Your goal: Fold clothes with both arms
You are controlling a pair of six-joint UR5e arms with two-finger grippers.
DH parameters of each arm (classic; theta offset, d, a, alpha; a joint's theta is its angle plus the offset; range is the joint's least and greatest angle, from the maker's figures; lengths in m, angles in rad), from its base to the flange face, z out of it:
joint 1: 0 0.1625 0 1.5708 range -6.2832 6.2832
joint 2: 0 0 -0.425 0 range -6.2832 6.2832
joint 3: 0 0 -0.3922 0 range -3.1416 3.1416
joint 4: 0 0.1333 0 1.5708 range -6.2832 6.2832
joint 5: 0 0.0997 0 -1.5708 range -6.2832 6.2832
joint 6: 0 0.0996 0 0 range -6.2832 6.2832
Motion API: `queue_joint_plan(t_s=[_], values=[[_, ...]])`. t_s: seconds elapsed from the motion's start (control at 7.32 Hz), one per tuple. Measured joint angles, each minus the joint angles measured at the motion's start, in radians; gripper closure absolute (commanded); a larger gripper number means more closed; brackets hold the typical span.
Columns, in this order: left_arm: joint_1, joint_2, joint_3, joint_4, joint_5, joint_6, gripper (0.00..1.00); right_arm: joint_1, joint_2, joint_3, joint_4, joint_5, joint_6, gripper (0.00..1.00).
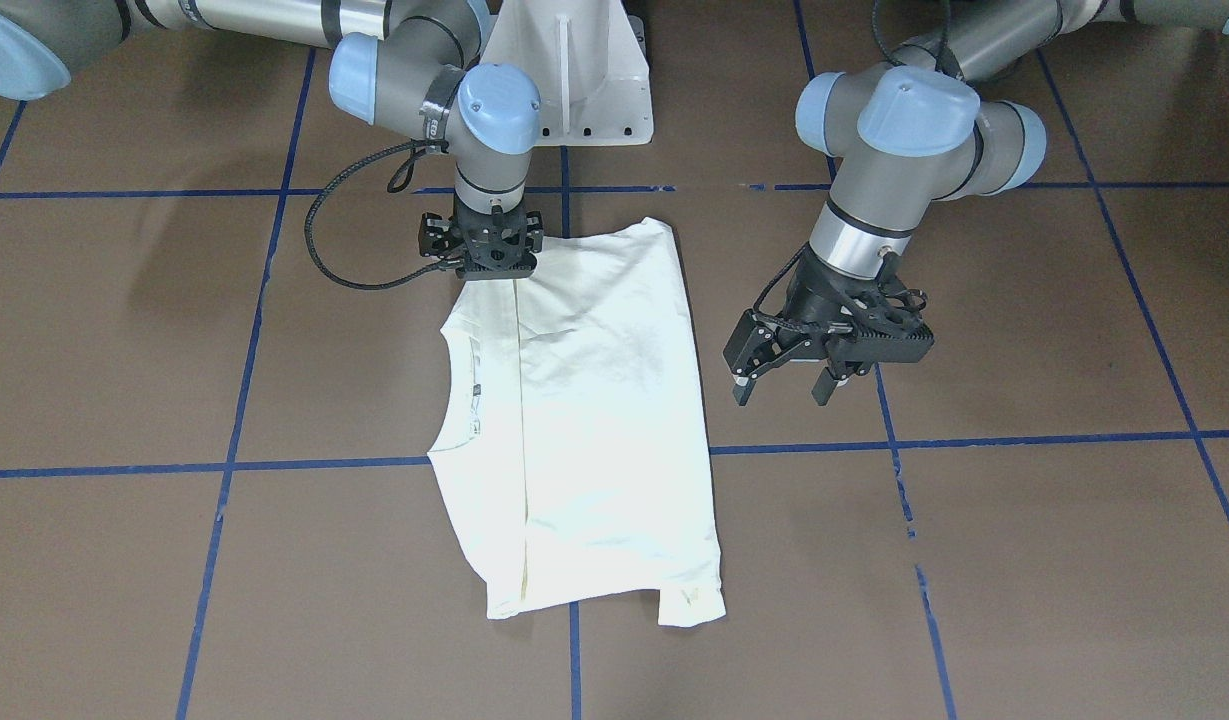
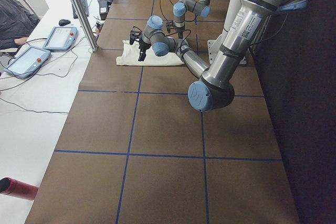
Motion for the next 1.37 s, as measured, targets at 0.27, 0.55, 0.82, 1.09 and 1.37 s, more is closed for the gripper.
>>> queue_joint_plan(t_s=[0.27,0.55,0.82,1.09,1.37], values=[[0.007,-0.001,0.000,-0.002,0.000,-0.020,0.00,0.021,-0.008,0.005,-0.029,0.003,-0.024,0.00],[0.020,-0.003,0.000,-0.004,0.000,-0.039,0.00,0.042,-0.062,0.043,-0.035,0.003,-0.067,0.00],[0.037,-0.009,-0.004,-0.005,0.001,-0.065,0.00,0.060,-0.155,0.138,-0.032,0.004,-0.098,0.00],[0.043,-0.010,-0.011,-0.004,0.001,-0.072,0.00,0.085,-0.205,0.205,-0.034,0.002,-0.112,0.00],[0.047,-0.009,-0.012,-0.004,-0.001,-0.074,0.00,0.125,-0.150,0.202,-0.020,-0.002,-0.115,0.00]])
